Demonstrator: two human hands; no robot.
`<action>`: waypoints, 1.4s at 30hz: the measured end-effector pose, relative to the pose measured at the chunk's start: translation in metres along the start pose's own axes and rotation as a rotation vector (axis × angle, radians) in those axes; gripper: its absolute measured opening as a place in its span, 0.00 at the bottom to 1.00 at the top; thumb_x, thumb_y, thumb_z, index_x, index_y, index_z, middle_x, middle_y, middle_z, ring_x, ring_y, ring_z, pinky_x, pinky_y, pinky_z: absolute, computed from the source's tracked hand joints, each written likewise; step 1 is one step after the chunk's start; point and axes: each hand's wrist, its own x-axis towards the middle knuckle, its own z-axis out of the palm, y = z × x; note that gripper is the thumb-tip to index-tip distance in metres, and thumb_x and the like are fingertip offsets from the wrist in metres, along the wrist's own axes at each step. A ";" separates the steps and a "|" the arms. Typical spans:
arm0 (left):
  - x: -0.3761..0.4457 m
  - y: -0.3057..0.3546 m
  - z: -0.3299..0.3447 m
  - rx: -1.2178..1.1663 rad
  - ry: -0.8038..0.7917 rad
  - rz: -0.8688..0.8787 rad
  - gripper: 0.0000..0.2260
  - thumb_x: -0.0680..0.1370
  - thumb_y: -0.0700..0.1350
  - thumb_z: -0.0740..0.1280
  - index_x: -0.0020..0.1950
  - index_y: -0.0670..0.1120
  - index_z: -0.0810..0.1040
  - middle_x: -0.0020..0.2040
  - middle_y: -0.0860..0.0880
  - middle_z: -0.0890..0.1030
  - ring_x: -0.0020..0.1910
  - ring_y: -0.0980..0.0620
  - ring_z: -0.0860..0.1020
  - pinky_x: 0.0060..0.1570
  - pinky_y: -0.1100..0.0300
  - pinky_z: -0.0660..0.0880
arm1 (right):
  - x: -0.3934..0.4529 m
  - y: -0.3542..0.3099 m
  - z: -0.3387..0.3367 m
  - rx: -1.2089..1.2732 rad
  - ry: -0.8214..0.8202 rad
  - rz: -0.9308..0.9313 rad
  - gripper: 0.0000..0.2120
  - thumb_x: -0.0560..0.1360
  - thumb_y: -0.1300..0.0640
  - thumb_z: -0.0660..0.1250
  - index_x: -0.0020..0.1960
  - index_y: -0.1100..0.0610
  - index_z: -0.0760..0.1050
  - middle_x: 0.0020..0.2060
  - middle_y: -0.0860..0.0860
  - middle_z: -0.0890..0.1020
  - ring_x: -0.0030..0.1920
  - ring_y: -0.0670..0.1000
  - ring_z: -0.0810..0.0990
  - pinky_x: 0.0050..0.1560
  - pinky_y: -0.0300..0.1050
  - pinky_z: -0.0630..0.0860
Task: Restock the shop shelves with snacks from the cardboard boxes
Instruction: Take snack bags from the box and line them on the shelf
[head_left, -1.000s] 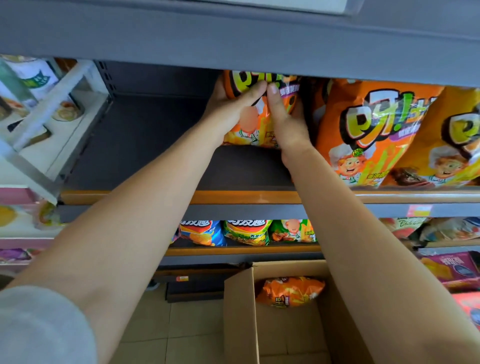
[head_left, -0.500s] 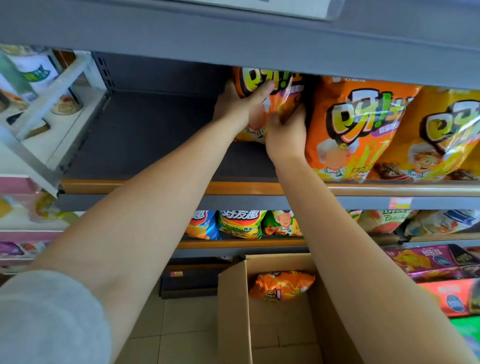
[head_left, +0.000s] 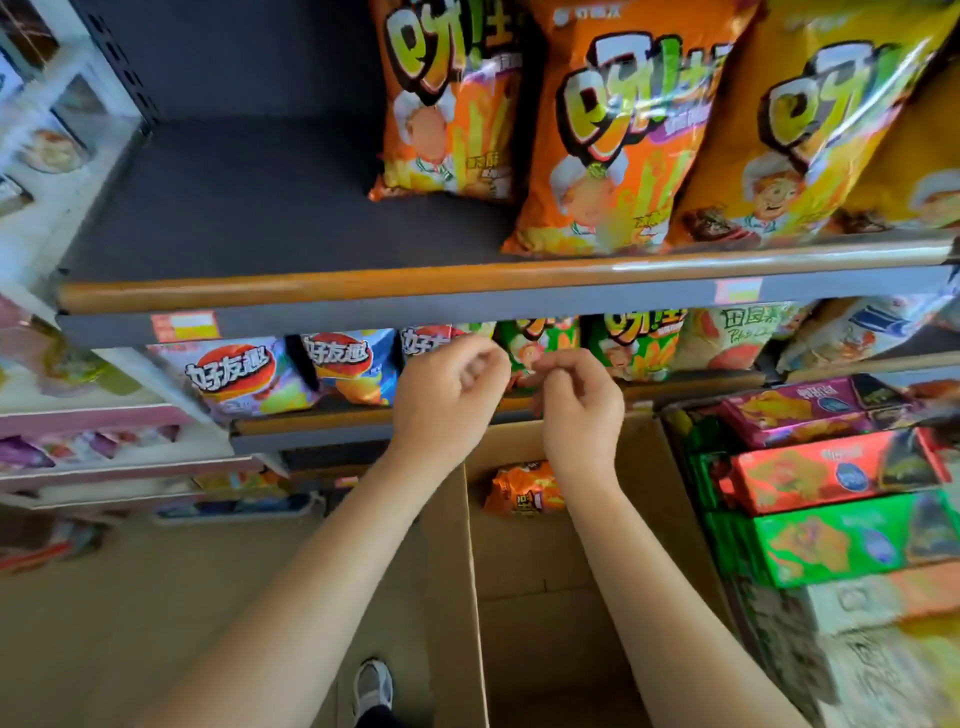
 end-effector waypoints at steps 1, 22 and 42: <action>-0.012 -0.024 0.017 0.061 -0.051 -0.070 0.10 0.76 0.52 0.63 0.43 0.50 0.82 0.34 0.53 0.81 0.36 0.54 0.79 0.38 0.52 0.76 | 0.002 0.029 -0.006 -0.048 0.004 0.079 0.13 0.77 0.66 0.58 0.44 0.56 0.79 0.35 0.51 0.81 0.34 0.50 0.79 0.36 0.43 0.76; -0.103 -0.196 0.141 0.287 -0.004 -0.629 0.21 0.82 0.56 0.61 0.71 0.47 0.71 0.61 0.48 0.79 0.59 0.49 0.78 0.50 0.58 0.73 | 0.026 0.345 0.044 -0.652 -0.892 0.478 0.29 0.83 0.56 0.61 0.80 0.46 0.53 0.68 0.53 0.70 0.64 0.55 0.73 0.66 0.48 0.71; -0.077 -0.027 0.018 -0.536 -0.052 -0.564 0.37 0.66 0.64 0.71 0.71 0.53 0.68 0.66 0.54 0.76 0.64 0.58 0.75 0.63 0.59 0.72 | 0.010 0.000 -0.069 -0.235 -0.010 -0.076 0.12 0.80 0.54 0.68 0.42 0.60 0.73 0.32 0.45 0.74 0.33 0.37 0.73 0.35 0.35 0.67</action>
